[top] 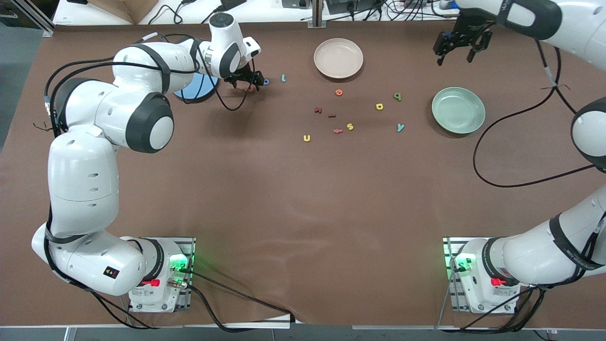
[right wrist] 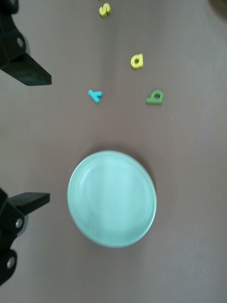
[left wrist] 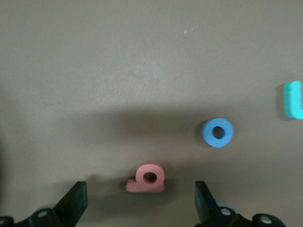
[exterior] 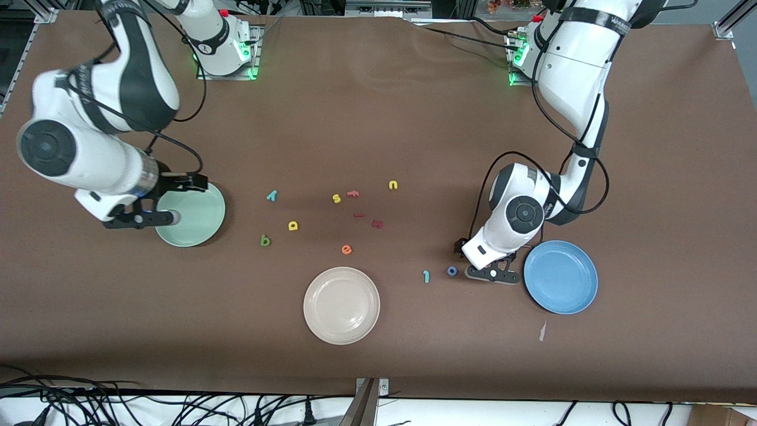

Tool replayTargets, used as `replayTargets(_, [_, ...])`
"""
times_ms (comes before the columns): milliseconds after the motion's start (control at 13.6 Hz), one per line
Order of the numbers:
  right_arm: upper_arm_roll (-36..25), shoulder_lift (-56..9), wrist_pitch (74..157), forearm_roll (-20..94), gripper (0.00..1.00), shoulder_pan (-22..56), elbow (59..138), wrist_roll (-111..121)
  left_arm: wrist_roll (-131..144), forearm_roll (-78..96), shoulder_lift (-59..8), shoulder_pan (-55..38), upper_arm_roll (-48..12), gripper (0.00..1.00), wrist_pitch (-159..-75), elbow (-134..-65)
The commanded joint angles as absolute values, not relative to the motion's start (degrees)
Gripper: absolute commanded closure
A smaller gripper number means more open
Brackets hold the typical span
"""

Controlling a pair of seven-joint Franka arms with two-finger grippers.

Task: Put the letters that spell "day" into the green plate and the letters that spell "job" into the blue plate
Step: 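Grasp the pink letter with the left gripper while the right gripper grasps the yellow letter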

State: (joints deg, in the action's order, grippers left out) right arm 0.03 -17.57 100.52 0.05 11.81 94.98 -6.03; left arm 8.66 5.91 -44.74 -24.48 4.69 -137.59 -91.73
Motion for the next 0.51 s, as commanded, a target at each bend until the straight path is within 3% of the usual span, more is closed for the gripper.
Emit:
replayTargets(0, [-0.2,-21.3,105.4,1.5,0.00,14.8,93.2,-7.5,8.4,7.4,-46.5,-26.8,7.0,0.01,-138.2,-90.4])
replayTargets(221, [-0.2,-25.9,113.4,1.6,0.00,19.3,94.0,-14.0,8.4,7.2,-46.8,-27.0,7.3,0.12,-139.2,-90.4])
replayTargets(294, [-0.2,-26.8,115.6,1.6,0.00,20.6,94.3,-16.7,8.1,7.2,-46.8,-27.0,7.3,0.25,-139.2,-90.4])
replayTargets(441, [-0.2,-29.4,119.9,1.6,0.00,22.1,94.7,-20.6,7.9,7.2,-46.8,-27.0,7.3,0.42,-139.2,-90.4])
